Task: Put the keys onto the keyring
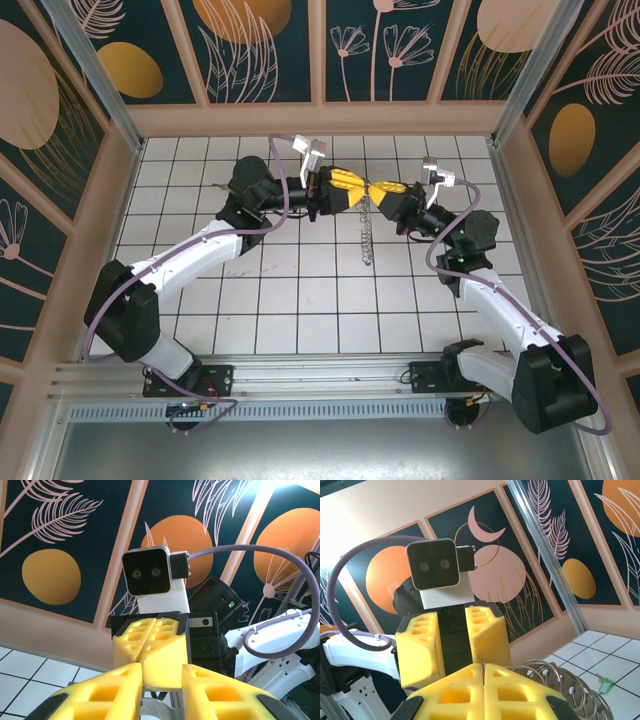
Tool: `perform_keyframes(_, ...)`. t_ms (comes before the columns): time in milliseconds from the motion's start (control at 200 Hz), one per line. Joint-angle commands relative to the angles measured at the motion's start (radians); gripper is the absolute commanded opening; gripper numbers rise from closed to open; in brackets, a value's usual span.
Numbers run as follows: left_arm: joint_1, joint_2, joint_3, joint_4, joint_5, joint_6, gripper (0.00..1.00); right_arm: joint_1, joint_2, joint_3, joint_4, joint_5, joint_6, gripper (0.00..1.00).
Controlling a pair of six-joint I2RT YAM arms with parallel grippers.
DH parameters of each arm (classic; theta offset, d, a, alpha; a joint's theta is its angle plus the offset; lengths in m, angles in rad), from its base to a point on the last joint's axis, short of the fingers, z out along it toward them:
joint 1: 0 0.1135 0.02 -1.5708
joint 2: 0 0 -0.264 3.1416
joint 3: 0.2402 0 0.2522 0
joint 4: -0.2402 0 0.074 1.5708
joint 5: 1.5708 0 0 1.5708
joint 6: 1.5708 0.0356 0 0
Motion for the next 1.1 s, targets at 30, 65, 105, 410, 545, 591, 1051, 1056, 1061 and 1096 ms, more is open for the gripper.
perform_keyframes(30,0.003,0.002,-0.016,0.052,0.001,-0.009,0.28,0.006,-0.013,0.004,0.055,0.02,-0.008,0.0)
perform_keyframes(65,0.003,0.002,-0.017,0.053,-0.001,-0.008,0.28,0.006,-0.015,0.004,0.055,0.02,-0.007,0.0)
perform_keyframes(105,0.002,0.005,-0.018,0.057,-0.004,-0.011,0.28,0.006,-0.014,0.004,0.056,0.02,-0.007,0.0)
perform_keyframes(410,0.002,0.032,-0.022,0.107,-0.008,-0.048,0.3,0.006,-0.012,0.007,0.06,0.021,-0.004,0.0)
perform_keyframes(545,0.003,0.028,-0.019,0.084,-0.033,-0.028,0.32,0.006,-0.017,0.003,0.052,0.023,-0.008,0.0)
perform_keyframes(591,0.003,0.029,-0.018,0.078,-0.037,-0.026,0.33,0.006,-0.018,0.004,0.052,0.022,-0.008,0.0)
perform_keyframes(1051,0.004,0.023,-0.017,0.081,-0.086,-0.025,0.39,0.008,-0.017,0.01,0.037,0.026,-0.017,0.0)
perform_keyframes(1056,0.004,0.024,-0.017,0.082,-0.084,-0.026,0.39,0.008,-0.018,0.01,0.038,0.026,-0.017,0.0)
perform_keyframes(1061,0.003,0.025,-0.016,0.083,-0.083,-0.026,0.39,0.008,-0.017,0.01,0.038,0.027,-0.017,0.0)
perform_keyframes(1096,0.004,0.029,-0.016,0.093,-0.075,-0.037,0.38,0.008,-0.016,0.012,0.04,0.027,-0.018,0.0)
